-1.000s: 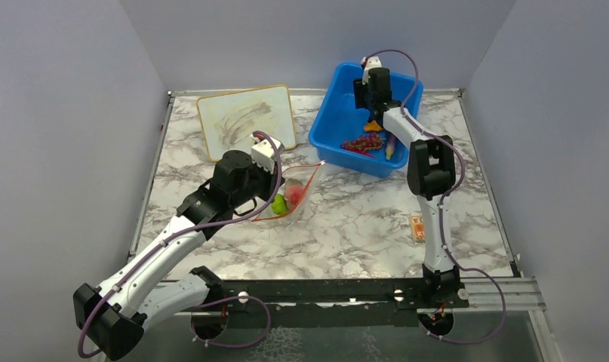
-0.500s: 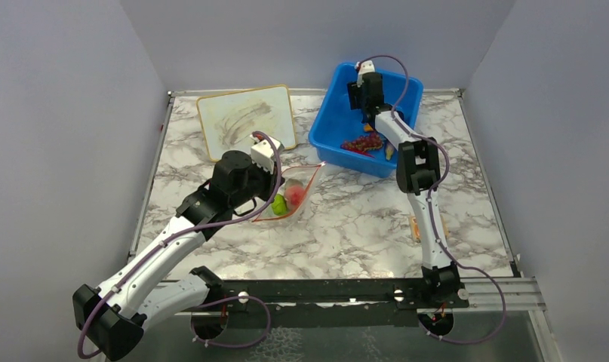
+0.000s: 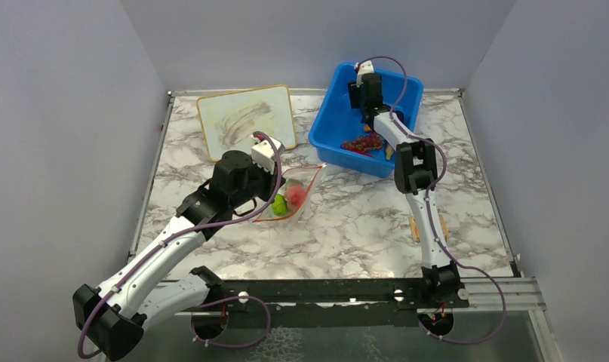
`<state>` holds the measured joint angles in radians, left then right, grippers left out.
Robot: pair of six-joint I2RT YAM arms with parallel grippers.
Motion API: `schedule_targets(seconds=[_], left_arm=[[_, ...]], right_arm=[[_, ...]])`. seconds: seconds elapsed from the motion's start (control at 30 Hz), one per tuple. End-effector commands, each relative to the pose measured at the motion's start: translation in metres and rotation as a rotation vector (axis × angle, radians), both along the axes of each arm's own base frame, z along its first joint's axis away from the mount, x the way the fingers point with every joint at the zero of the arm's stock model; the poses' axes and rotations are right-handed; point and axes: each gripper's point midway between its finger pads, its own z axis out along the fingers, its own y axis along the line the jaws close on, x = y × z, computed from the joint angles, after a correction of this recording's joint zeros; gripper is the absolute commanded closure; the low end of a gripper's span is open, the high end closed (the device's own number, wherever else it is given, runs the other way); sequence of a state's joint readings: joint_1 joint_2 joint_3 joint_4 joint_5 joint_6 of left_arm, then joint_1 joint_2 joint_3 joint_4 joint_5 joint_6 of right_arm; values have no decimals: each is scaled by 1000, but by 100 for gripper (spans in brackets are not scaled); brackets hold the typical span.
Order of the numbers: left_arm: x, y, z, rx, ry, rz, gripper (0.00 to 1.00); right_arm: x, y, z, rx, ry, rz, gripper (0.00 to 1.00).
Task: Place the food in the zip-top bag and seal the zipper
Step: Pick up the fake vegetable from the bin.
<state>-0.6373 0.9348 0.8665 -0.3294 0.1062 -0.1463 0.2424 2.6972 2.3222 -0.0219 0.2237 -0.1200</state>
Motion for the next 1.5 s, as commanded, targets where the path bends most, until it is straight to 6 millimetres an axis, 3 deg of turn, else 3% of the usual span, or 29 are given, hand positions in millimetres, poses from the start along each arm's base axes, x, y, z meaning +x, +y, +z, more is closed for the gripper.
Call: schedule_targets(seconds=[0.0,0.23,0.47,0.77,1.07,1.23,1.47], left_arm=[[-2,-2,5,-13,-30,-19,100],[-2,-3,6,-17,-28,-24,100],[-2,-1,7,-16,-33,-15,100],[0,2,9,-12,-44,2,100],[2,6,7,-8,-46,26,100],[3,3,3,-10,-24,25,100],[-8,-19,8,-130,78,-22,100]], right_arm=[[5,-7,-14,0,1,-29,40],[5,-8,-1,0,-19,-31,61],[-1,-5,30,1,-42,-2,69],[-35,6,83,88,-45,71,74],[-106,13,131,212,-4,142,76],[-164,25,155,333,44,227,76],[-250,43,169,467,124,364,76]])
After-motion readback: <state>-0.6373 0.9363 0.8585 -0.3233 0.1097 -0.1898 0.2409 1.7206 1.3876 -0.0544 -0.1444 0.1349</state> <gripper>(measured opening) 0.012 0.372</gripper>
